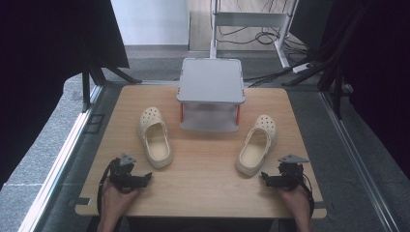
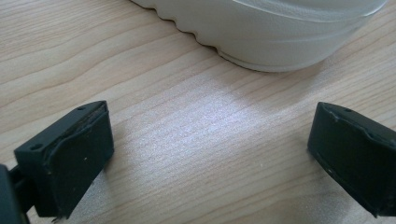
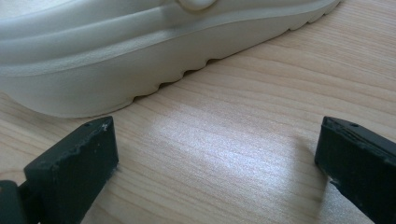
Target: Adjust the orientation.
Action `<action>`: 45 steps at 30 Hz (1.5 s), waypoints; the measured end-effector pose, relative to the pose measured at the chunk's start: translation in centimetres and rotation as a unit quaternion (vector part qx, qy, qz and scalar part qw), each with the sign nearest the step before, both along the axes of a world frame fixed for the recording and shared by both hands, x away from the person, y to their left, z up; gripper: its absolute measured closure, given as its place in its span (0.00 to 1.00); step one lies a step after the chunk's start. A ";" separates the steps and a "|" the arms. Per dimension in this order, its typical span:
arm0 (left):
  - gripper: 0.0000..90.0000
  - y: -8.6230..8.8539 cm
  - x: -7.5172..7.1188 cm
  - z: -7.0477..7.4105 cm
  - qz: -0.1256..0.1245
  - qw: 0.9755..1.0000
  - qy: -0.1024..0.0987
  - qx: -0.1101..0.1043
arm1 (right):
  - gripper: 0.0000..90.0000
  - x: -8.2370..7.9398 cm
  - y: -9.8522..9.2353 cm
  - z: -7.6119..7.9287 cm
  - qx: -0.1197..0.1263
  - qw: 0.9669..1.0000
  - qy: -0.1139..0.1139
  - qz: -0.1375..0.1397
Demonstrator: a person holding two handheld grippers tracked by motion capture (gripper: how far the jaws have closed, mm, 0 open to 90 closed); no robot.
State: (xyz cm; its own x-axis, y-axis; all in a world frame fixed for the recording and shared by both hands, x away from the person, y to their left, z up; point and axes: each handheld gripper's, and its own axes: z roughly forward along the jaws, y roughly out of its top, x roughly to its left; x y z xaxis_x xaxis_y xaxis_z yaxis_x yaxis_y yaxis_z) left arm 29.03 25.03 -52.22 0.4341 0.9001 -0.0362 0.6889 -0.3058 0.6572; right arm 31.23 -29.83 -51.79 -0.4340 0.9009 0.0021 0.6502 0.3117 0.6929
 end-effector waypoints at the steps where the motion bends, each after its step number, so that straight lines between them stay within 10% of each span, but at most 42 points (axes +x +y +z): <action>1: 0.00 0.0 0.0 0.0 0.000 1.000 0.000 0.000 | 0.00 0.0 0.0 0.0 0.000 1.000 0.000 0.000; 16: 0.00 0.0 0.0 0.0 0.000 1.000 0.000 0.000 | 0.03 -0.4 -0.6 0.7 0.030 0.999 0.016 -0.006; 28: 0.00 0.0 0.0 0.0 0.000 1.000 0.000 0.000 | 0.08 -1.5 -0.1 5.1 0.026 0.999 0.001 0.037; 45: 0.00 0.0 0.0 0.0 -0.001 1.000 0.001 0.001 | 0.07 3.3 8.5 9.2 0.010 0.990 0.002 0.142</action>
State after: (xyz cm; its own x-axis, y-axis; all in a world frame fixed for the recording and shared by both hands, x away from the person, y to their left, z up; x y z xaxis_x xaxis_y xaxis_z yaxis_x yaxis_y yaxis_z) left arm 29.04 25.04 -52.21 0.4358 0.8994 -0.0342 0.6893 -0.3090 0.6553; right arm 34.53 -21.34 -42.61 -0.6690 0.7430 0.0209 0.5419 0.4683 0.6979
